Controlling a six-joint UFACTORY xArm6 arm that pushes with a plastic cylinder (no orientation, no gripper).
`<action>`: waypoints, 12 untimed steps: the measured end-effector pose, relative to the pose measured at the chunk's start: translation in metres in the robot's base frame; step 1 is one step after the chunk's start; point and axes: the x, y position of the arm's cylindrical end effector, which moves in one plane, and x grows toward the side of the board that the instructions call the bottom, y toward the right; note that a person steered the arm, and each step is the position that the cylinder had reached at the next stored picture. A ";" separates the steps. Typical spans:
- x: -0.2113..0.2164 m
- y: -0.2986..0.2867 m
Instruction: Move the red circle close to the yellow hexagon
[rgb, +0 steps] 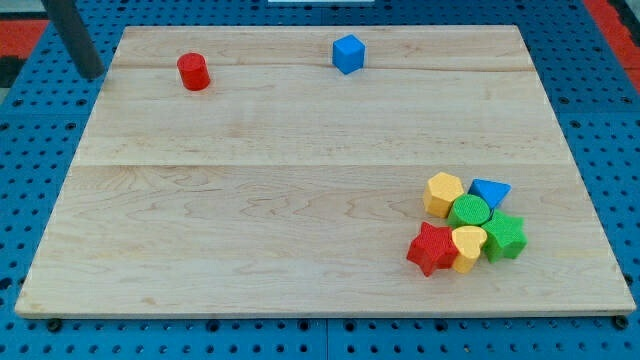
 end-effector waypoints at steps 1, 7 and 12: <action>-0.033 0.070; 0.137 0.275; 0.165 0.244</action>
